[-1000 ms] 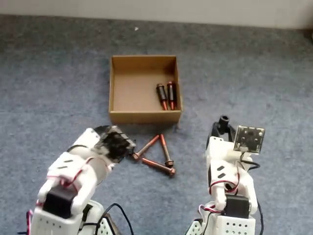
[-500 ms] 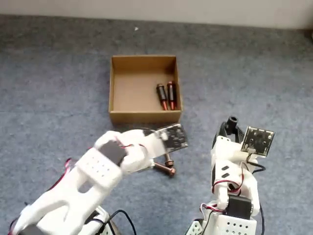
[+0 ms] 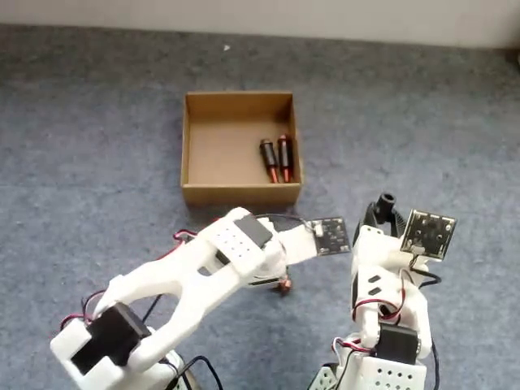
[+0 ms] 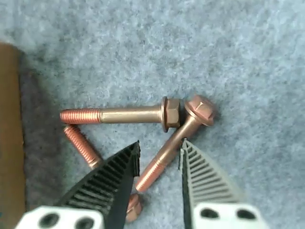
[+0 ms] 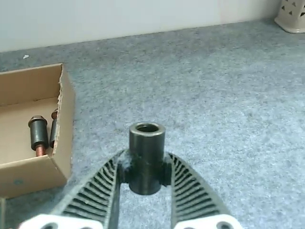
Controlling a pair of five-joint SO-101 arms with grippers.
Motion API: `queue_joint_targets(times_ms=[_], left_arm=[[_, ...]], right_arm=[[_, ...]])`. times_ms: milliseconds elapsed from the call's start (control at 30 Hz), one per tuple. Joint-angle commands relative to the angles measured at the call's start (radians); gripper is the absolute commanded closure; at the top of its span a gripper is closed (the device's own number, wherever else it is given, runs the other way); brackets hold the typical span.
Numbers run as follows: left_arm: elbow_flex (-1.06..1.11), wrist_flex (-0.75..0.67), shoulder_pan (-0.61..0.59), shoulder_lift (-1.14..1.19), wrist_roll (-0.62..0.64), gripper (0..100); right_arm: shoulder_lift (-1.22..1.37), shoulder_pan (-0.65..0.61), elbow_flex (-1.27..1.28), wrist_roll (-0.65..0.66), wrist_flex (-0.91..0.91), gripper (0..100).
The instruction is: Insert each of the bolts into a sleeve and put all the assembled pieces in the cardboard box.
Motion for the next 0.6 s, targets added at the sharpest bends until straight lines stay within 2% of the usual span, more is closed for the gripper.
queue_joint_targets(times_ms=[0, 567], left_arm=[[-0.047, -0.009, 0.036, 0.019, -0.012, 84], [-0.039, -0.009, 0.082, 0.030, -0.011, 84]], right_arm=[[-0.021, 0.015, -0.016, -0.006, -0.033, 99.2], [-0.021, 0.015, -0.018, -0.005, -0.033, 99.2]])
